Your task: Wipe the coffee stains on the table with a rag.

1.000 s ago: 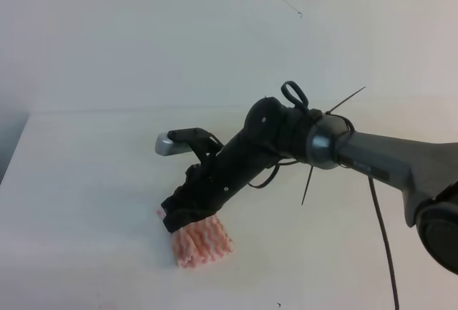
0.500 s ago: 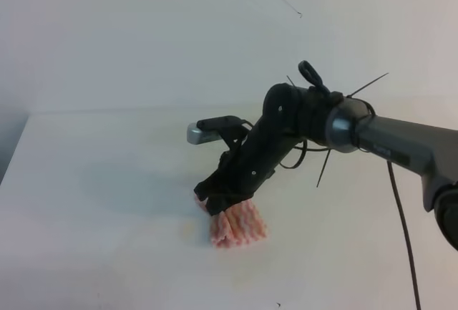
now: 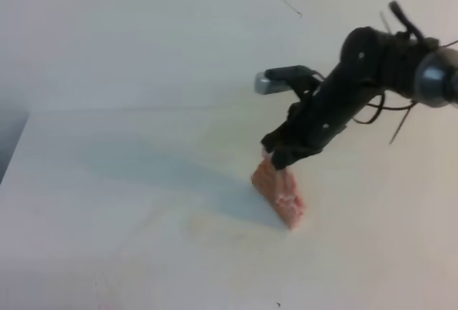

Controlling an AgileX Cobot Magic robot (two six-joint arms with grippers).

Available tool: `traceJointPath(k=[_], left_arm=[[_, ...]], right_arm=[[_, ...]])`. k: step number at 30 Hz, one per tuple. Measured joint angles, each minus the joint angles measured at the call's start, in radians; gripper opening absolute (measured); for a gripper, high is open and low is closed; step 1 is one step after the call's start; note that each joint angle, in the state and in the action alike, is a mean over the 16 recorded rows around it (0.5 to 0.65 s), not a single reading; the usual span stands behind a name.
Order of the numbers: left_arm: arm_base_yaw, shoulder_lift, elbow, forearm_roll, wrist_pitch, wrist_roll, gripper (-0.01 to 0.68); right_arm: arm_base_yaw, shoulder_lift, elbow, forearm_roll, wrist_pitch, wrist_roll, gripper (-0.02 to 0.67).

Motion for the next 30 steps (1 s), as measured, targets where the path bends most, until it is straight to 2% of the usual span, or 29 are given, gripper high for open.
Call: traceJointPath(k=[7,14,22,30], left_arm=[[0.0,0.0,0.0,0.0,0.0,0.0,0.001],[0.0,0.0,0.0,0.0,0.0,0.0,0.001],[0.0,0.0,0.0,0.0,0.0,0.0,0.001],[0.0,0.0,0.0,0.0,0.0,0.0,0.001]], right_arm=[[-0.147,-0.162,0.185,-0.029,-0.046,-0.014,0.0],[-0.247,-0.282,0.347,-0.153,-0.107,0.017,0.0],[-0.279,-0.324,0.445,-0.25,-0.167,0.034,0.002],[-0.278,-0.323,0.481,-0.184,-0.203,-0.056,0.018]])
